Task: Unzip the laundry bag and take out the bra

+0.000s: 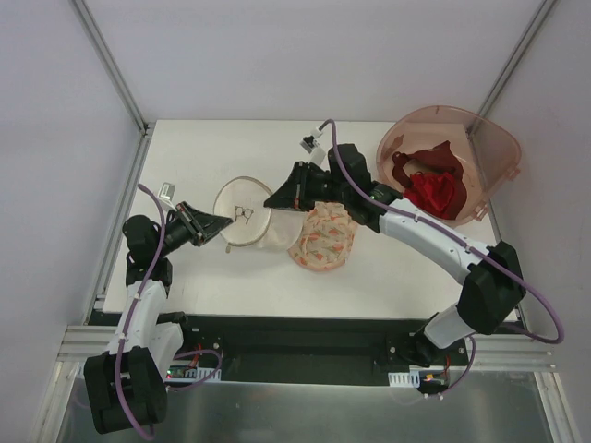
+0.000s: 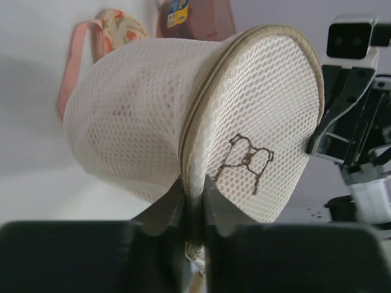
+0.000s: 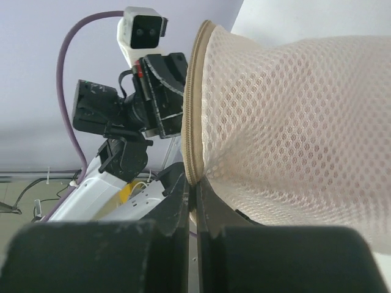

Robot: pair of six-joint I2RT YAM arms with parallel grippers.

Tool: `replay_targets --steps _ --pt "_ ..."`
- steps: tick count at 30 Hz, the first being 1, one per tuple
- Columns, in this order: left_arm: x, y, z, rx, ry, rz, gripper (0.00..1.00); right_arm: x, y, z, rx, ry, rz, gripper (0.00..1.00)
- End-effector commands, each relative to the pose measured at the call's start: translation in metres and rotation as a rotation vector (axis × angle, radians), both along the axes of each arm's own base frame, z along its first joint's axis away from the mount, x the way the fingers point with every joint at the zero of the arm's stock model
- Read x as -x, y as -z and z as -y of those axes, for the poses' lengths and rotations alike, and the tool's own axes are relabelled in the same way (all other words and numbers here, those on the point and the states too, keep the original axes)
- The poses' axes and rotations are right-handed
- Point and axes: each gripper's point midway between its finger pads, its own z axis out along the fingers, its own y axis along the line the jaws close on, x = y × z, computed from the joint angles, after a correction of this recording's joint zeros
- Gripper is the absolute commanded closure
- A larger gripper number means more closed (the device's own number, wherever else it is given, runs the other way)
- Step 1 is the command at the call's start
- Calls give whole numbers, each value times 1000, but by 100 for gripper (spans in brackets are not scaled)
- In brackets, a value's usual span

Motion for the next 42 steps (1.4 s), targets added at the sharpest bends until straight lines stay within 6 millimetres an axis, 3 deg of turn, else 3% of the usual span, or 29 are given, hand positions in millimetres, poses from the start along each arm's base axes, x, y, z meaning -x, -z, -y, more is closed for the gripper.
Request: replay_targets --steps 1,2,3,6,7,9,11,12,15,16,18,21,23,25,26,28,29,37,39,41,42 --pt "3 -18 2 -11 38 61 100 -5 -18 -12 -73 -27 13 97" --pt "3 -20 2 -12 39 57 100 -9 -12 -13 -59 -19 5 90" --pt "4 -22 3 -11 37 58 100 -13 -9 -11 -33 -3 24 62" --pt "5 -26 0 -20 -9 25 100 -16 3 1 92 42 33 28" --pt "4 -21 -3 -55 -37 9 100 -21 16 15 190 89 54 25" --pt "2 -16 -12 -88 -120 -93 100 -23 3 34 260 160 130 21" --pt "1 -11 -18 -93 -182 -171 100 -29 9 59 377 265 198 20" --pt "2 -11 -20 -65 -210 -210 100 -31 -6 75 393 344 256 20" --pt "3 -3 -28 -18 -313 -281 100 -21 -15 95 542 446 428 20" --pt "4 3 -30 -12 -339 -298 100 -2 -13 87 570 400 456 21" --pt "7 7 -39 -10 -426 -324 100 13 -10 73 571 355 464 30" --pt "10 13 -49 -38 -501 -350 100 42 4 36 559 261 453 46" --pt "10 18 -51 -52 -506 -377 100 62 18 9 554 192 442 47" --pt "11 22 -49 -59 -492 -404 100 88 15 -26 464 101 442 46" --pt "11 24 -49 -62 -490 -419 100 95 30 -41 483 70 435 46" --pt "13 25 -50 -75 -494 -429 100 109 28 -60 479 46 442 46" --pt "13 23 -51 -83 -499 -419 100 110 39 -66 504 40 438 51" --pt "19 26 -63 -192 -541 -438 100 112 43 -81 523 70 490 59" --pt "20 27 -65 -221 -541 -462 100 110 48 -77 558 78 493 59" --pt "23 33 -70 -238 -567 -531 100 103 54 -65 600 116 509 50" --pt "21 23 -71 -238 -577 -528 100 98 47 -55 600 143 519 46"
